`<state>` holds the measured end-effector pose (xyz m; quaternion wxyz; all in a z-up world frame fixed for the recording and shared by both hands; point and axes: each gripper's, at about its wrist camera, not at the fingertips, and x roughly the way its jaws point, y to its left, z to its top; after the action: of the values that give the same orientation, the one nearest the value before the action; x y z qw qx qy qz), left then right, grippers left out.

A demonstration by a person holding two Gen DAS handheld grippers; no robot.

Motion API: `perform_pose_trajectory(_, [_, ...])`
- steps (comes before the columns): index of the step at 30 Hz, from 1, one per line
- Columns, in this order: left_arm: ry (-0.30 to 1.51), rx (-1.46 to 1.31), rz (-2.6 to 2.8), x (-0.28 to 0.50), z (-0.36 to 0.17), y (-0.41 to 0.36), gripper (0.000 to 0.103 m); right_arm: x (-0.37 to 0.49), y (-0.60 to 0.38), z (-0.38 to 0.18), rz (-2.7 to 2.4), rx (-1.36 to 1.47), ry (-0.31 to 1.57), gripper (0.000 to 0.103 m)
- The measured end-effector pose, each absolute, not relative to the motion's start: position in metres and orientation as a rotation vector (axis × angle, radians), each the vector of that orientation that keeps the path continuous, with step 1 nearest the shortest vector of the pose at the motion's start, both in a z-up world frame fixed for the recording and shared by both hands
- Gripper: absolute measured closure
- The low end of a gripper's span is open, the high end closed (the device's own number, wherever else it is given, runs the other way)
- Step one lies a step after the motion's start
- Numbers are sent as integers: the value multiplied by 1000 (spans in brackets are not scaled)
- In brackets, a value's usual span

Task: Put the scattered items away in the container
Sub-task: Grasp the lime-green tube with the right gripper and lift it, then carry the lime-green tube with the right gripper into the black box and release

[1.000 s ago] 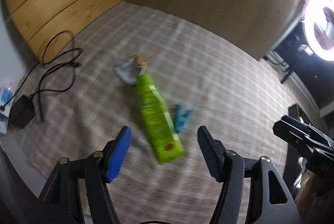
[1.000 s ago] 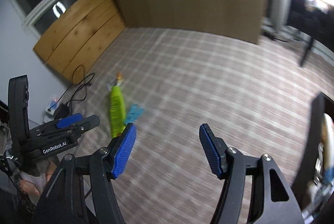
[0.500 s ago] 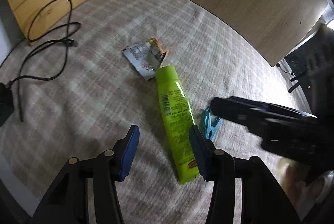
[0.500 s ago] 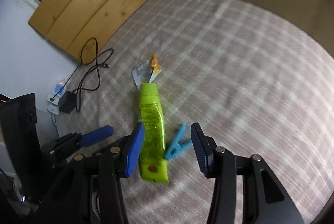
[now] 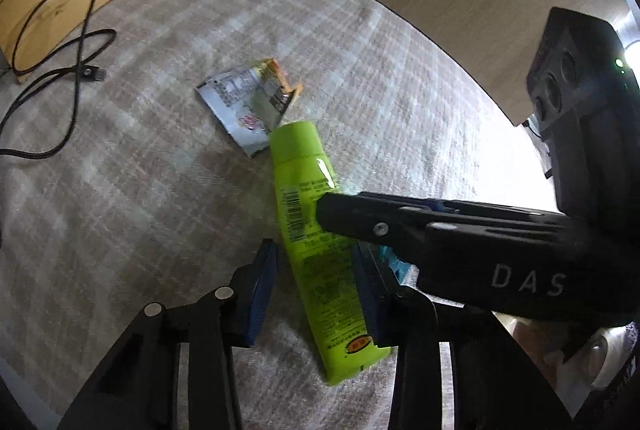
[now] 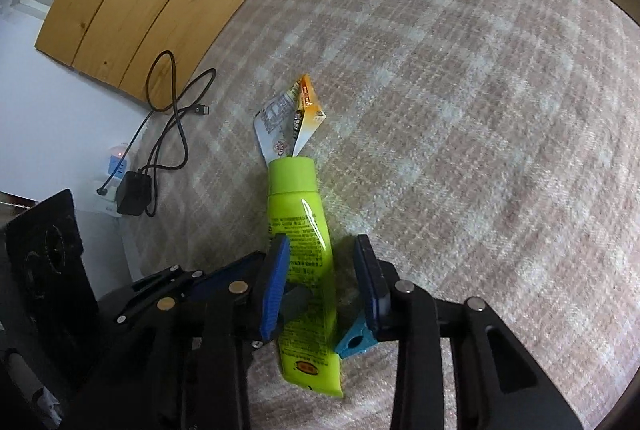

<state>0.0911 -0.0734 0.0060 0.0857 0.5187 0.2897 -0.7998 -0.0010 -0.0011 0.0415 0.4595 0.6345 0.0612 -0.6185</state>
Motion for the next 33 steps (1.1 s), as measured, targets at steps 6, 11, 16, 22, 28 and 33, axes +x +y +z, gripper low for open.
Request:
perform_pose_trajectory(6, [853, 1545, -2380, 88, 6, -72, 70, 1, -2, 39, -1502, 1563, 140, 77])
perform_pose_trajectory(11, [831, 1525, -2402, 83, 15, -67, 70, -2, 3, 43, -1512, 1576, 98, 77])
perform_pose_trajectory(16, [810, 1490, -2435, 80, 36, -56, 70, -3, 12, 62, -1537, 1541, 67, 77])
perform_pose_trajectory(22, [755, 1469, -2506, 68, 62, -31, 70, -9, 30, 88, -1587, 1498, 30, 77])
perform_pose_trajectory(28, [685, 1485, -2601, 48, 86, 19, 70, -19, 75, 117, -1674, 1465, -16, 77])
perform_pose_trajectory(33, [613, 1510, -2700, 20, 110, 59, 70, -29, 132, 139, -1776, 1437, -68, 77])
